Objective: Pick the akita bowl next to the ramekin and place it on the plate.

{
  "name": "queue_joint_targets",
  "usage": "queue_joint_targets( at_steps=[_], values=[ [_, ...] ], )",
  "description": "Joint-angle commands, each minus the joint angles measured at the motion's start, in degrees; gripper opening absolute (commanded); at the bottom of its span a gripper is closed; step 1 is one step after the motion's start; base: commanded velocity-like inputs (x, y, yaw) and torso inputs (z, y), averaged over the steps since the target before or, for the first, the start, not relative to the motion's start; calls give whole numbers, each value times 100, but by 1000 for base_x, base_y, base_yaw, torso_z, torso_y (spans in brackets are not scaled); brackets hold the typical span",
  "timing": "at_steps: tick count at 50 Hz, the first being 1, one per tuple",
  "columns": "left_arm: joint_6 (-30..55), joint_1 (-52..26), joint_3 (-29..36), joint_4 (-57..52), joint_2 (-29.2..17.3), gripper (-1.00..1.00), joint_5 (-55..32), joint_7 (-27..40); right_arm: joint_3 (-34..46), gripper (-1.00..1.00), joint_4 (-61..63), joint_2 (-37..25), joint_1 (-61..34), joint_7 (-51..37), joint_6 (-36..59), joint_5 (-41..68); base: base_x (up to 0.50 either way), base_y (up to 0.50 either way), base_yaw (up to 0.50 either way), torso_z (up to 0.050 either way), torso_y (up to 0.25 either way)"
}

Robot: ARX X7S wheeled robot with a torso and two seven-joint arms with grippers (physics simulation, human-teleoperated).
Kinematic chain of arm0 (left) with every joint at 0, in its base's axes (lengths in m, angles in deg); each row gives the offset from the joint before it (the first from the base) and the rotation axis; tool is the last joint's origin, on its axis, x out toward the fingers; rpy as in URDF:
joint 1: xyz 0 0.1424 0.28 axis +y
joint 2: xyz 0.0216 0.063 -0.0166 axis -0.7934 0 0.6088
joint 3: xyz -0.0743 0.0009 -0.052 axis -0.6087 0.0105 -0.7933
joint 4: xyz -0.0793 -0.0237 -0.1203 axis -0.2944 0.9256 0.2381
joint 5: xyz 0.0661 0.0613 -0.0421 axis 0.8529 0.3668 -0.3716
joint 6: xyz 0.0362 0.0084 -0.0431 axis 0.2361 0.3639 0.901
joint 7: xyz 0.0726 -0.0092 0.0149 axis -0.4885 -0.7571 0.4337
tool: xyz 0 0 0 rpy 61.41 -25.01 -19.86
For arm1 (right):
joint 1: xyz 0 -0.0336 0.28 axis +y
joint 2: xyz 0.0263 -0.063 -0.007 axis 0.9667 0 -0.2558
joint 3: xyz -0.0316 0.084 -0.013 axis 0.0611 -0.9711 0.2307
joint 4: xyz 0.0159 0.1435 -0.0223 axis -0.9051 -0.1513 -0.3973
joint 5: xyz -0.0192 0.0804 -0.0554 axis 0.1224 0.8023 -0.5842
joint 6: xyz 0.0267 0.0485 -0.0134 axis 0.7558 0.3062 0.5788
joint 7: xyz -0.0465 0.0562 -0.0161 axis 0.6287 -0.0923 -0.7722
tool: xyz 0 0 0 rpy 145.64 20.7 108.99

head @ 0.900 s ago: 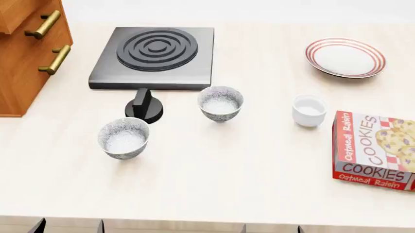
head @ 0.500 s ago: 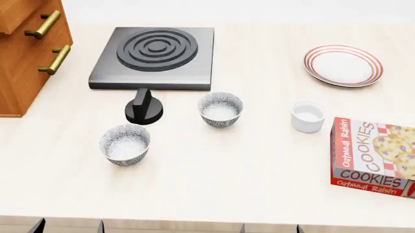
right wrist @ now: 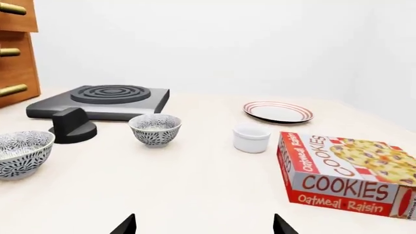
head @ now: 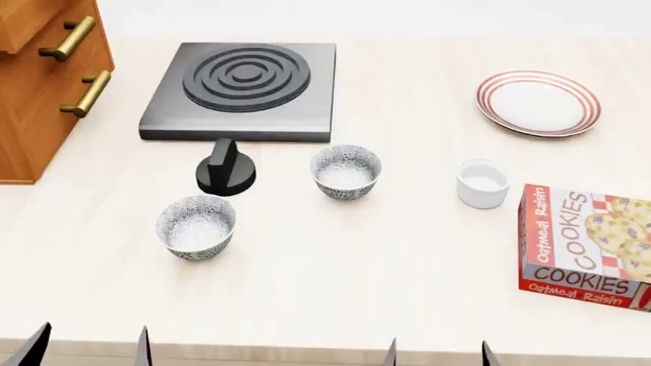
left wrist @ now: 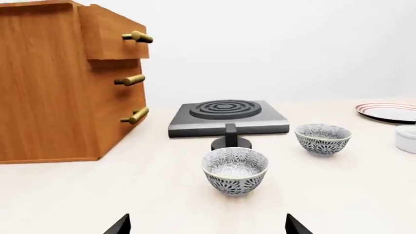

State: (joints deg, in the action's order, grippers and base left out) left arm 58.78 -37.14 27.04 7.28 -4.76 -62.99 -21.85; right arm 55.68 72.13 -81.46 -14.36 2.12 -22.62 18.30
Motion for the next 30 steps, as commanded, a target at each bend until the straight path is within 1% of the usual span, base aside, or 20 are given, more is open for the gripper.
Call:
queue_joint_targets(
  at_steps=[1, 8, 10, 14, 16, 20, 30],
  values=[
    [122, 15, 43, -595, -130, 100, -3, 150, 50, 100, 678, -138, 78, -224, 399, -75, 0, 0, 0, 0, 0],
    [276, 89, 63, -1138, -200, 100, -44, 204, 178, 100, 1127, -223, 103, -337, 635, -256, 0, 0, 0, 0, 0],
    [80, 148, 50, -1307, -215, 100, 41, 290, 228, 100, 1235, -228, 146, -373, 636, -308, 0, 0, 0, 0, 0],
    [191, 235, 22, -1714, -257, 100, -23, 325, 280, 100, 1537, -271, 149, -413, 788, -387, 0, 0, 0, 0, 0],
    [-2, 246, 19, -1752, -261, 100, 118, 428, 375, 100, 1538, -313, 153, -485, 738, -579, 0, 0, 0, 0, 0],
    [101, 249, 18, -1949, -309, 100, 26, 405, 351, 100, 1855, -345, 147, -467, 896, -517, 0, 0, 0, 0, 0],
    [170, 348, -70, -2492, -427, 100, -180, 416, 338, 100, 2394, -448, 242, -580, 927, -618, 0, 0, 0, 0, 0]
  ],
)
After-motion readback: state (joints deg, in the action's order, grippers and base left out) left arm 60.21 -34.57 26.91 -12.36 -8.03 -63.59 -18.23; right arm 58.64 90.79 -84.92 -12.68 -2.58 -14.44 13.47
